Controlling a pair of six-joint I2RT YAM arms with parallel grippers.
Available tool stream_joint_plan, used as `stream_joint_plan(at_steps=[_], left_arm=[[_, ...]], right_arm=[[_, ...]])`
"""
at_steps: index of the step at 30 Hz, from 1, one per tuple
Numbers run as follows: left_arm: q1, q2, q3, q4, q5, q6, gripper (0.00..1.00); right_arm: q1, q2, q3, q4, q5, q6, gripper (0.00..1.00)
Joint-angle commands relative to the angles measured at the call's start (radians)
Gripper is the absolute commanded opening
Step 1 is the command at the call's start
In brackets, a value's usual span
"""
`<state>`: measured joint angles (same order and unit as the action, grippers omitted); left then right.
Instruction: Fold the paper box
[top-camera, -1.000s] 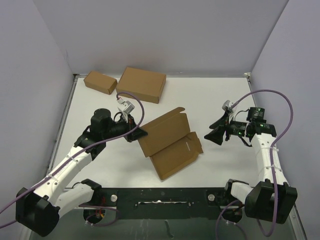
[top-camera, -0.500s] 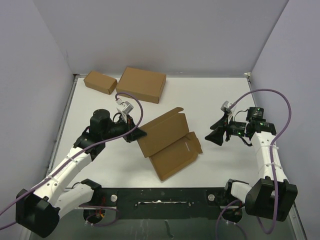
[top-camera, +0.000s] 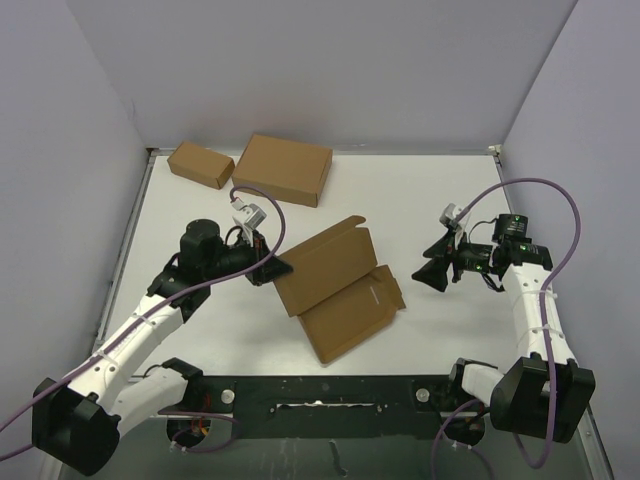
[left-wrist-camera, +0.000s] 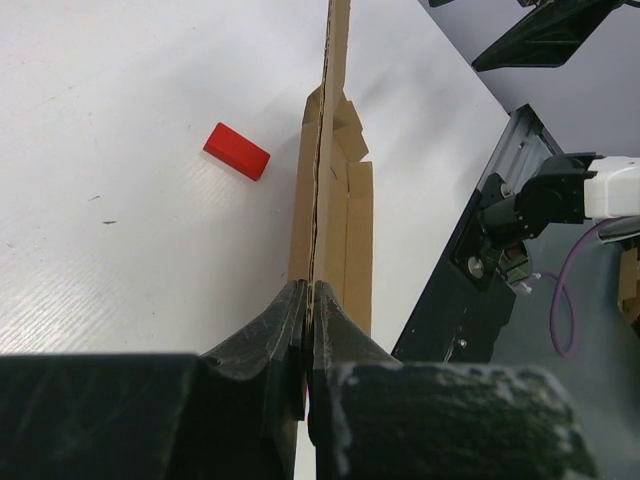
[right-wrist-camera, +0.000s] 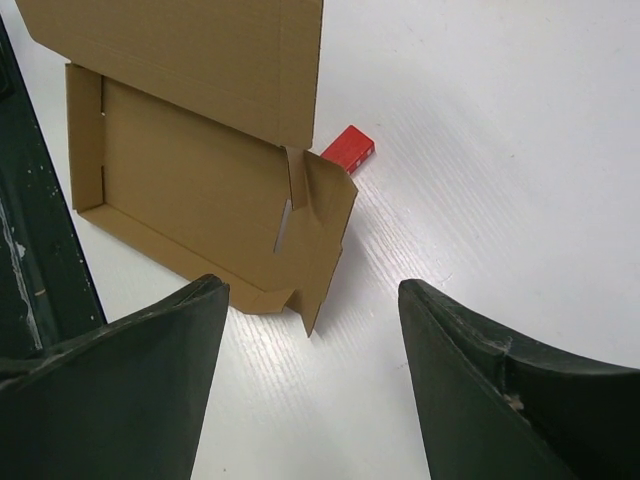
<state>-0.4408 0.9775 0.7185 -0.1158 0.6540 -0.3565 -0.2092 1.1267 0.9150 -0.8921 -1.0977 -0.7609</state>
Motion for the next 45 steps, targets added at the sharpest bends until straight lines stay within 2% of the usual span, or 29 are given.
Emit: stream_joint_plan(at_steps=[1, 6, 13, 16, 20, 23, 32, 45], left_arm=[[0.008, -0.034, 0.009, 0.040, 0.016, -0.006, 0.00], [0.013, -0.027, 0.008, 0.045, 0.020, -0.004, 0.00], [0.016, -0.019, 0.017, 0.050, 0.028, -0.004, 0.00], [0.017, -0.016, 0.021, 0.050, 0.031, -0.002, 0.00], [0.017, -0.016, 0.020, 0.051, 0.035, 0.009, 0.00], [0.017, -0.016, 0.019, 0.053, 0.040, 0.017, 0.00], [0.020, -0.016, 0.014, 0.089, 0.061, 0.018, 0.00], [0.020, 0.003, 0.001, 0.123, 0.045, 0.014, 0.00]], right_arm=[[-0.004, 0.008, 0.048, 0.017, 0.009, -0.051, 0.70], [-0.005, 0.034, 0.063, 0.036, 0.018, -0.062, 0.70], [0.054, 0.078, 0.046, 0.138, 0.077, 0.020, 0.56], [0.109, 0.089, 0.024, 0.217, 0.151, 0.081, 0.45], [0.127, 0.142, 0.006, 0.298, 0.234, 0.154, 0.20], [0.126, 0.192, 0.002, 0.334, 0.279, 0.188, 0.13], [0.152, 0.346, 0.000, 0.375, 0.233, 0.255, 0.09], [0.227, 0.421, 0.009, 0.272, 0.123, 0.170, 0.09]])
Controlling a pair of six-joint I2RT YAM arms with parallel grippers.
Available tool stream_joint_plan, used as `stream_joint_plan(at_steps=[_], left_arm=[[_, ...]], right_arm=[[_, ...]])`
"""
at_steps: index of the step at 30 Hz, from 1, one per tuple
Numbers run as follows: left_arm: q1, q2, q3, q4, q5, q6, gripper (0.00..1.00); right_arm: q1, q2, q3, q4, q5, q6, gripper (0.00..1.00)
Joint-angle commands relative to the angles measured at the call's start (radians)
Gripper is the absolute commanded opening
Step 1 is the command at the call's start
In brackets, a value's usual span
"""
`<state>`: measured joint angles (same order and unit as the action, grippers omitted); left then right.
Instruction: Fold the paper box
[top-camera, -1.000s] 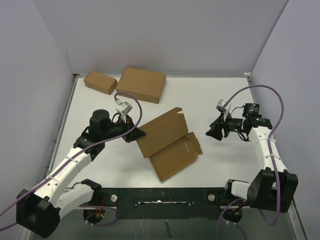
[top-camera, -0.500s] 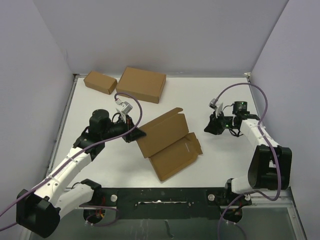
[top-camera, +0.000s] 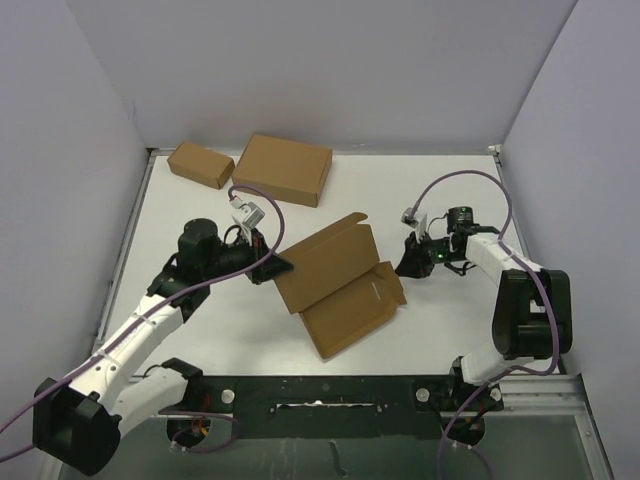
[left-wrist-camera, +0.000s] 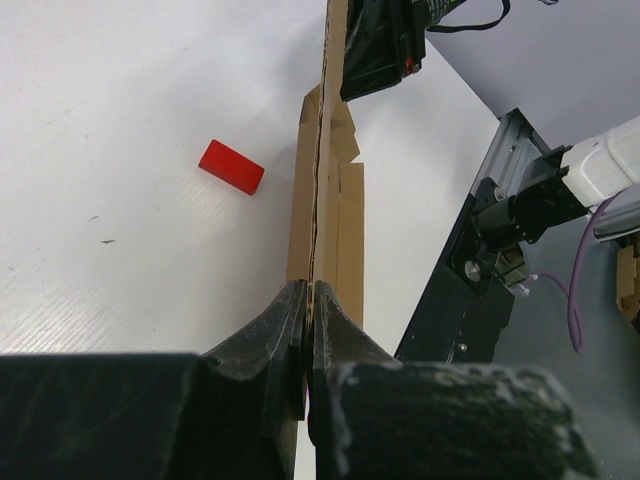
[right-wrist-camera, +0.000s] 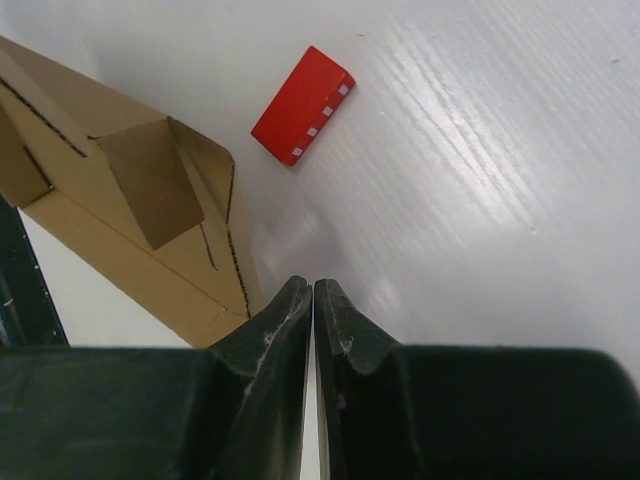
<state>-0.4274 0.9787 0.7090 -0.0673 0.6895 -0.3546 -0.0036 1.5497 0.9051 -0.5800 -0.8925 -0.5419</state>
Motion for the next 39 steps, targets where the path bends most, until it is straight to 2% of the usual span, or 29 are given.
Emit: stream_joint_plan(at_steps=[1, 11, 18, 29, 35, 39], left_arm=[[0.007, 0.004, 0.010, 0.077, 0.008, 0.013, 0.00], [0.007, 0.024, -0.006, 0.094, -0.027, 0.013, 0.00], [0.007, 0.022, -0.006, 0.087, -0.074, 0.022, 0.00], [0.007, 0.019, -0.012, 0.115, -0.070, 0.008, 0.00], [0.007, 0.026, -0.017, 0.129, -0.062, -0.003, 0.00], [0.007, 0.028, -0.018, 0.136, -0.059, -0.007, 0.00]], right_arm=[[0.027, -0.001, 0.020, -0.049, -0.096, -0.060, 0.09], [0.054, -0.031, 0.022, -0.162, -0.254, -0.170, 0.09], [0.057, -0.060, 0.020, -0.188, -0.291, -0.179, 0.12], [0.099, -0.033, 0.018, -0.142, -0.222, -0.124, 0.27], [0.105, -0.034, 0.023, -0.179, -0.306, -0.155, 0.31], [0.105, -0.030, 0.026, -0.199, -0.338, -0.168, 0.42]])
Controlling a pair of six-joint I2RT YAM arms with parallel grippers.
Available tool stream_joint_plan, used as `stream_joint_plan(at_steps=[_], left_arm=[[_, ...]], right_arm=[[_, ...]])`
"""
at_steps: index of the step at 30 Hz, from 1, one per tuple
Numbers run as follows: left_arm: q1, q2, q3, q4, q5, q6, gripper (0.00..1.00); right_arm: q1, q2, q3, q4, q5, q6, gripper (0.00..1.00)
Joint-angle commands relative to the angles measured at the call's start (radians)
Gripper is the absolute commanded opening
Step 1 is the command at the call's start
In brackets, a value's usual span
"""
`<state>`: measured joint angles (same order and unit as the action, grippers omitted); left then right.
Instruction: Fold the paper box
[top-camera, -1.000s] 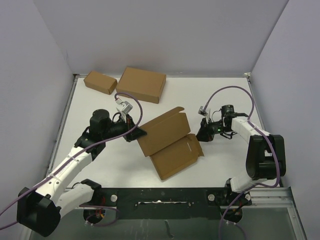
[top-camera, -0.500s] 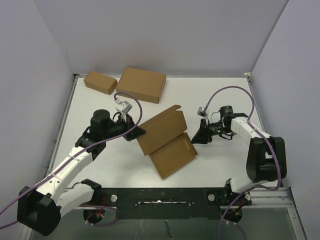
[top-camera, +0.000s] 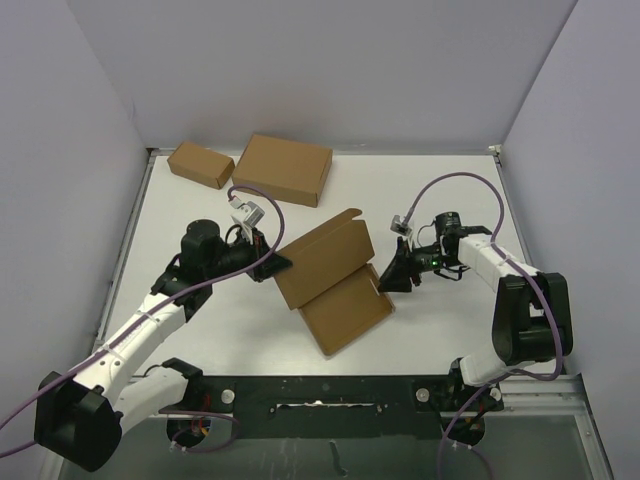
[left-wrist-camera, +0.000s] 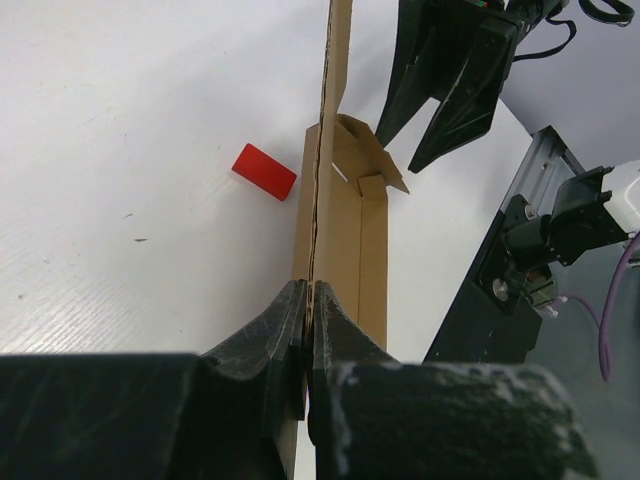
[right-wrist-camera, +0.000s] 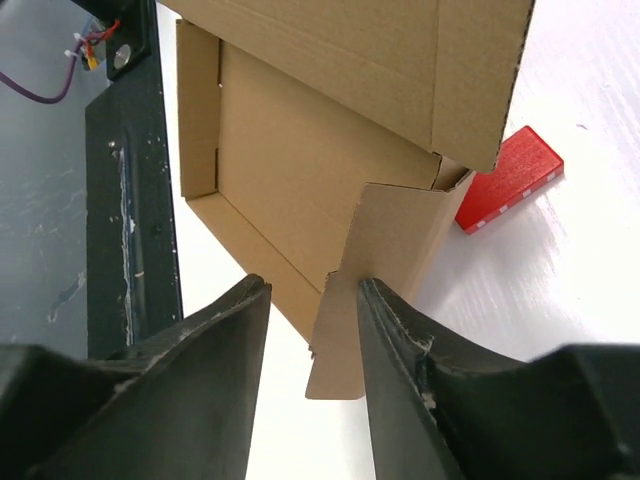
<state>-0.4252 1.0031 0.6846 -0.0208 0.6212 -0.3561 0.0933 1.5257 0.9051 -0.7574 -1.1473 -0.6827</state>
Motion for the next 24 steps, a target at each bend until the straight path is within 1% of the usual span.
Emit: stream_joint_plan(at_steps=[1, 7, 10, 15, 18, 20, 23, 24], left_arm=[[0.006, 0.003, 0.005, 0.090, 0.009, -0.006, 0.00], [0.005, 0.002, 0.003, 0.091, 0.010, -0.007, 0.00], [0.005, -0.001, 0.002, 0.091, 0.011, -0.007, 0.00], [0.005, -0.009, -0.001, 0.088, 0.014, -0.007, 0.00], [0.006, -0.019, -0.005, 0.088, 0.016, -0.005, 0.00], [0.006, -0.024, -0.005, 0.088, 0.018, 0.002, 0.00], [0.006, -0.023, -0.005, 0.086, 0.018, 0.006, 0.00], [0.006, -0.023, -0.005, 0.087, 0.018, 0.005, 0.00]], right_arm=[[0.008, -0.004, 0.026, -0.022, -0.082, -0.027, 0.45], [0.000, 0.007, 0.037, -0.035, -0.099, -0.021, 0.54], [-0.018, 0.005, 0.049, -0.063, -0.123, -0.048, 0.59], [-0.089, -0.026, 0.077, -0.120, -0.144, -0.101, 0.61], [-0.147, -0.076, 0.079, -0.119, -0.160, -0.104, 0.61], [-0.174, -0.112, 0.059, -0.069, -0.147, -0.061, 0.60], [-0.184, -0.148, 0.027, 0.017, -0.074, 0.015, 0.52], [-0.188, -0.155, 0.025, 0.029, -0.060, 0.025, 0.46]])
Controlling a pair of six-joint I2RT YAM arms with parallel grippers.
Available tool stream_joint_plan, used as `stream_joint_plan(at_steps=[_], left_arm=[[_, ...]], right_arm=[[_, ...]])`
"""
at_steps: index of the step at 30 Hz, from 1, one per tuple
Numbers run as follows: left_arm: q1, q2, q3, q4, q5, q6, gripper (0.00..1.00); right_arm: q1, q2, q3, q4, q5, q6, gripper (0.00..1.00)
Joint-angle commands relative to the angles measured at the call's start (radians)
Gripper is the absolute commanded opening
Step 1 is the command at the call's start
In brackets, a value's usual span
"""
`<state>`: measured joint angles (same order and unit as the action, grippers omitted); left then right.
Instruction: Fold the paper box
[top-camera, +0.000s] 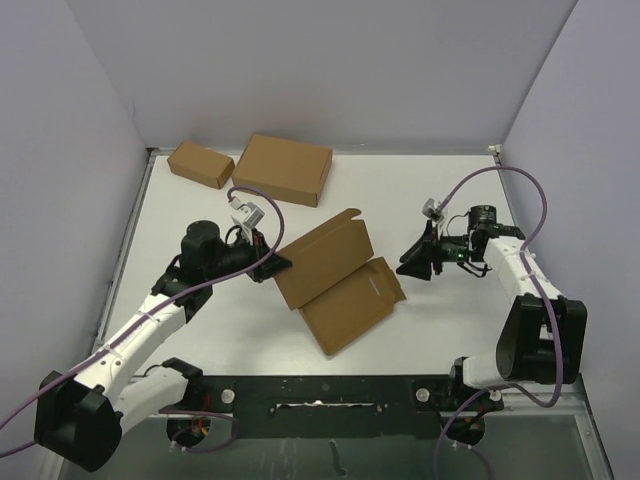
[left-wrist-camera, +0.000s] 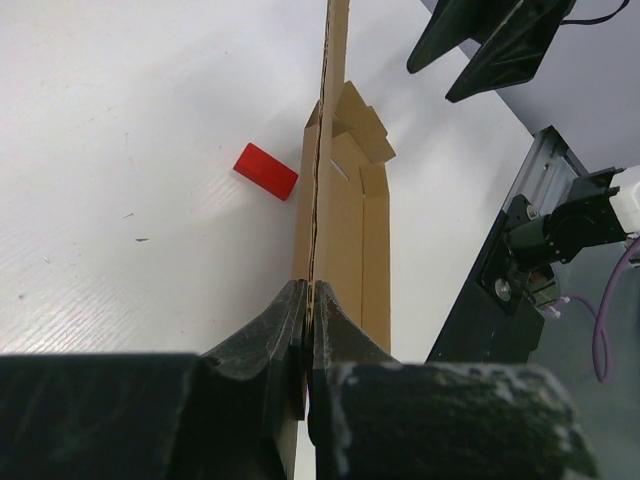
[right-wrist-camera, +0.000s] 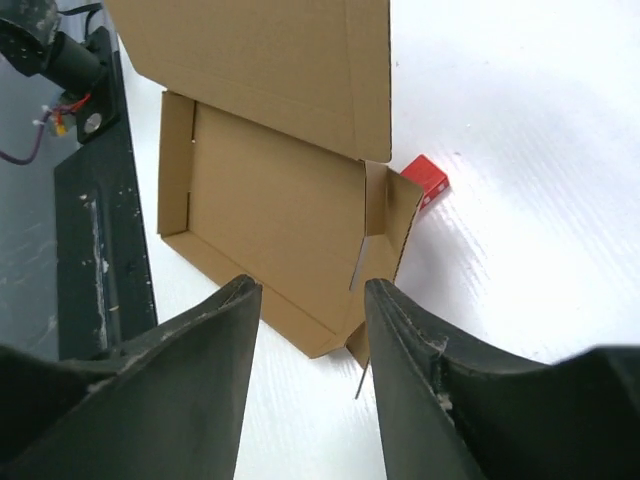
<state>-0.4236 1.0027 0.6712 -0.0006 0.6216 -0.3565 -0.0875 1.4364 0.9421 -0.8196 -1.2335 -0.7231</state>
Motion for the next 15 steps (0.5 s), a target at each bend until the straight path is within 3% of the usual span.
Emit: stream_joint_plan(at_steps=[1, 3, 8, 10, 12, 15], left_arm=[[0.004, -0.023, 0.008, 0.067, 0.018, 0.004, 0.00], [0.004, -0.025, 0.007, 0.068, 0.018, 0.000, 0.00], [0.005, -0.025, 0.008, 0.081, 0.035, -0.011, 0.00], [0.004, -0.023, 0.010, 0.081, 0.045, -0.015, 0.00], [0.003, -0.020, 0.011, 0.080, 0.050, -0.015, 0.00], [0.003, -0.022, 0.010, 0.078, 0.052, -0.019, 0.00]], right_arm=[[-0.009, -0.069, -0.011, 0.093, 0.034, 0.067, 0.41], [-0.007, -0.077, -0.018, 0.106, 0.037, 0.071, 0.31], [0.088, -0.106, -0.057, 0.165, 0.129, 0.054, 0.27], [0.134, -0.113, -0.067, 0.218, 0.198, 0.081, 0.19], [0.162, -0.112, -0.070, 0.294, 0.300, 0.132, 0.03], [0.193, -0.093, -0.065, 0.354, 0.417, 0.176, 0.00]])
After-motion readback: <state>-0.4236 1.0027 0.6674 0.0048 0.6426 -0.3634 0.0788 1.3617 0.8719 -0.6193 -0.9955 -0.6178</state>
